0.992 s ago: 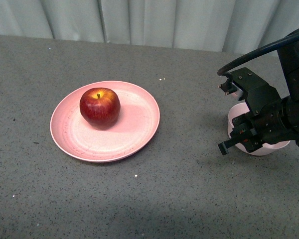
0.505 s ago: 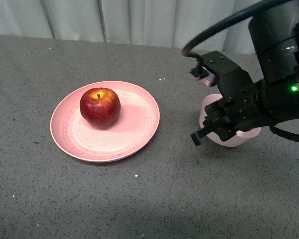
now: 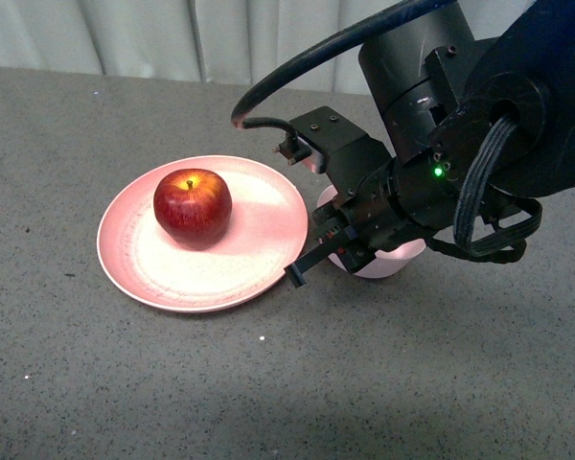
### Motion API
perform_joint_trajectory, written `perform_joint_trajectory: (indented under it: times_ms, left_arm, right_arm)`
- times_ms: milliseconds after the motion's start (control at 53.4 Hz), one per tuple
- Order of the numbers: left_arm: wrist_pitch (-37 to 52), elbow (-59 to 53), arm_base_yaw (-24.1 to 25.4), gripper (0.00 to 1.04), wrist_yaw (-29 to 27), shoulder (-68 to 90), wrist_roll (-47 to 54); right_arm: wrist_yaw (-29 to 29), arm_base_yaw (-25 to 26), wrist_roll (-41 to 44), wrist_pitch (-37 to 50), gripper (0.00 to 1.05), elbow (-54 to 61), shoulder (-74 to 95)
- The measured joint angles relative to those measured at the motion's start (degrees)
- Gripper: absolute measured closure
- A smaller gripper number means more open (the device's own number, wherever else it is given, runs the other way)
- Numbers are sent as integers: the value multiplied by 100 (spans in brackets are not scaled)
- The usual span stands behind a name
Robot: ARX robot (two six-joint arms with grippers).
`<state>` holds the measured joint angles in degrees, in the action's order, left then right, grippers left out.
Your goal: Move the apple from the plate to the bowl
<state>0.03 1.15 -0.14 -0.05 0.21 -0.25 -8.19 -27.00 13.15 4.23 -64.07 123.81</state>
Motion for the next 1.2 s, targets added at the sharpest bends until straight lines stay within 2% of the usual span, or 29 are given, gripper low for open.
perform_joint_trajectory:
  times_ms: [94,374,449,505,543,692,823,954,1142,1160,1198]
  left_arm:
    - [0,0,0,7,0,0,0]
    - [0,0,0,7,0,0,0]
    - [0,0,0,7,0,0,0]
    - [0,0,0,7,0,0,0]
    - [0,0,0,7,0,0,0]
    - [0,0,0,7,0,0,0]
    - [0,0,0,7,0,0,0]
    - [0,0,0,7,0,0,0]
    - [0,0,0,7,0,0,0]
    - [0,0,0,7,2,0,0]
    - [0,0,0,7,0,0,0]
  right_arm:
    - [7,-15,-2,0,102,-22,31]
    - [-24,37,-216,365,66,66,-24]
    - [57,96,-286,730,55,262,-157]
    - [94,199,-439,1182,42,557,-415]
    - [122,245,-490,1340,36,693,-551]
    - [651,518,-765,2391,8,1606,-1467]
    - [1357,824,-809,3901,9,2824,-2396]
    - [1836,1213,-955,4518,9,3834,-3471]
    - [2009,1606,-1106,4417,9,4747,-4721]
    - [1967,1639,-1132,4505,11,4819,-4754]
    - [1784,1742,-1176,5219,19,5117,-4811]
